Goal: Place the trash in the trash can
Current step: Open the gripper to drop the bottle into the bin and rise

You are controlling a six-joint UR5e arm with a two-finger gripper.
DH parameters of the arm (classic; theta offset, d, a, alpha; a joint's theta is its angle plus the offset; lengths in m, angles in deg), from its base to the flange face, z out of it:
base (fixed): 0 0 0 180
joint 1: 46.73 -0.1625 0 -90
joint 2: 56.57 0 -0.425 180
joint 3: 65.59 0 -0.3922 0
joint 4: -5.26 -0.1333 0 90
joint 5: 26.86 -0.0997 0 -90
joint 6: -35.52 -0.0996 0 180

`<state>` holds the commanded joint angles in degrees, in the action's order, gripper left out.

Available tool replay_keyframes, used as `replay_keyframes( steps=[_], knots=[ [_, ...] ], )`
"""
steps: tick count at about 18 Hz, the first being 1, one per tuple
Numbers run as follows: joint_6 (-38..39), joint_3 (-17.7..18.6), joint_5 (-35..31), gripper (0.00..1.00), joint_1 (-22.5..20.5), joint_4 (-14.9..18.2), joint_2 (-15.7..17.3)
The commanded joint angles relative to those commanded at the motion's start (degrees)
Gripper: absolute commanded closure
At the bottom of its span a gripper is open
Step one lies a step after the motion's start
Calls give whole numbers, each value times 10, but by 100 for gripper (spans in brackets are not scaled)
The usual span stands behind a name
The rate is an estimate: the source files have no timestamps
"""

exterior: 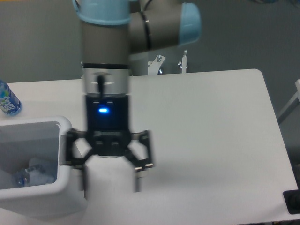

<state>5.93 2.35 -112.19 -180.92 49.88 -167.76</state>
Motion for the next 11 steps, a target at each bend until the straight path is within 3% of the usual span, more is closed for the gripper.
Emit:
replay_keyframes(
  steps=[3,6,11],
  knots=[
    [-128,21,-6,0,-36,81,28],
    [-267,53,-7,0,-77,130,59],
    [-309,79,-1,0,-117,139,81]
  ],
)
